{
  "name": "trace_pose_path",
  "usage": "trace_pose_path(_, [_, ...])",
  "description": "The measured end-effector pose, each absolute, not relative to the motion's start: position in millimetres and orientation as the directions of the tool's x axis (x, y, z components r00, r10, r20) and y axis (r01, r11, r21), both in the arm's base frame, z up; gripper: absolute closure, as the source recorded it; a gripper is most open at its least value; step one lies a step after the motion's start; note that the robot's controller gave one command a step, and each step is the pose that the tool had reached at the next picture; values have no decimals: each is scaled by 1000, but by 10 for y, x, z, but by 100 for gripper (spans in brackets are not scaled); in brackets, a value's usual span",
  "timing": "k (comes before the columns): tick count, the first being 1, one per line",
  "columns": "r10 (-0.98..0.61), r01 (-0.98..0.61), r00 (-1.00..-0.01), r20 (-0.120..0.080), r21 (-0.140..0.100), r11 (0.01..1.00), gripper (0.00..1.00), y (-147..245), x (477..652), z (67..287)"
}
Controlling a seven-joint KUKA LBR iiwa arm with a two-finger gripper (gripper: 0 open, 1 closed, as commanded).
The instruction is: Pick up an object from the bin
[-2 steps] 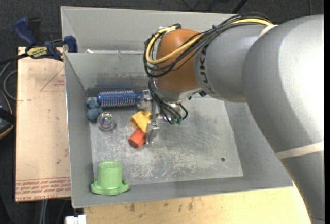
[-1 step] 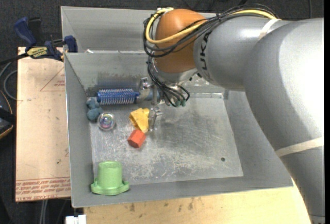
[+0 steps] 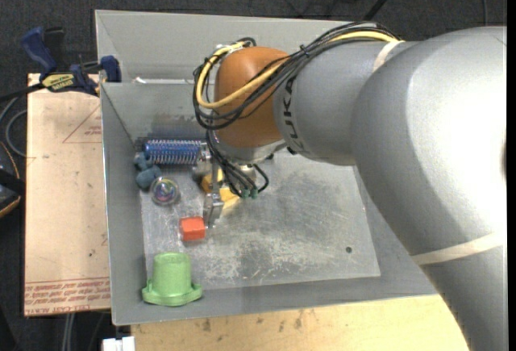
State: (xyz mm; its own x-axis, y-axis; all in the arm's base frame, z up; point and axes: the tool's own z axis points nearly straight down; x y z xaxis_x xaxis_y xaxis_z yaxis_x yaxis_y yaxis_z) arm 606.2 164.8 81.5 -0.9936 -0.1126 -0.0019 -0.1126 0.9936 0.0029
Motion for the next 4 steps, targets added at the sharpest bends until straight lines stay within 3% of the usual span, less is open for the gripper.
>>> trace_pose_path(1, [-293,-293,-956,-1,0,956,0,1071,5697,1118])
trace_pose_path(2, [-594,-594,-804,-4,-1,804,0,710,5930,833])
trace_pose_path(3, [-595,-595,-804,-7,-1,804,100,728,5934,845])
trace_pose_path(4, [-609,-609,-793,-11,-6,793,100,710,6020,1825])
